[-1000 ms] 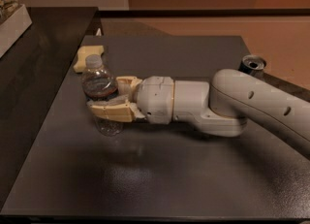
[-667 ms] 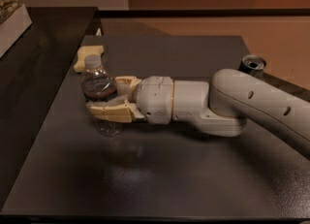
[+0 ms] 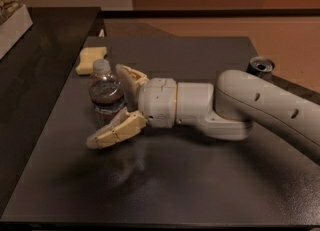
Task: Place water bottle upright
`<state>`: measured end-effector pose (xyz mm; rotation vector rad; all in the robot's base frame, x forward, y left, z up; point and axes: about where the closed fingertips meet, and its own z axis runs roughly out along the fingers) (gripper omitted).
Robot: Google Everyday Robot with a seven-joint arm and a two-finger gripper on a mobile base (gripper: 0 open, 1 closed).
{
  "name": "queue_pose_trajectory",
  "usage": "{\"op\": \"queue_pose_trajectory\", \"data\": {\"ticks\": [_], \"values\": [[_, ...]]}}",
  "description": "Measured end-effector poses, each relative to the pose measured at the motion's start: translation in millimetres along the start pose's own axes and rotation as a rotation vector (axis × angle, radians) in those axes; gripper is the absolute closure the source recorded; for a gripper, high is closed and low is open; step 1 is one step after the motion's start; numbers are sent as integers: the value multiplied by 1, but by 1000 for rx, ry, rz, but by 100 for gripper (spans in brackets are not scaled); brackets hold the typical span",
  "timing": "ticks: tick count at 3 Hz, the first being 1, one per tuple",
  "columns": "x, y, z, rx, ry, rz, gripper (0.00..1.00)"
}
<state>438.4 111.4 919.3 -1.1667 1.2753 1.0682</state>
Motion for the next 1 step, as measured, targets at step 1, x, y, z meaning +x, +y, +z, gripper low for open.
{"op": "queue_pose_trajectory", "data": {"ticks": [1], "values": [[0,0,0,0,0,0,0]]}}
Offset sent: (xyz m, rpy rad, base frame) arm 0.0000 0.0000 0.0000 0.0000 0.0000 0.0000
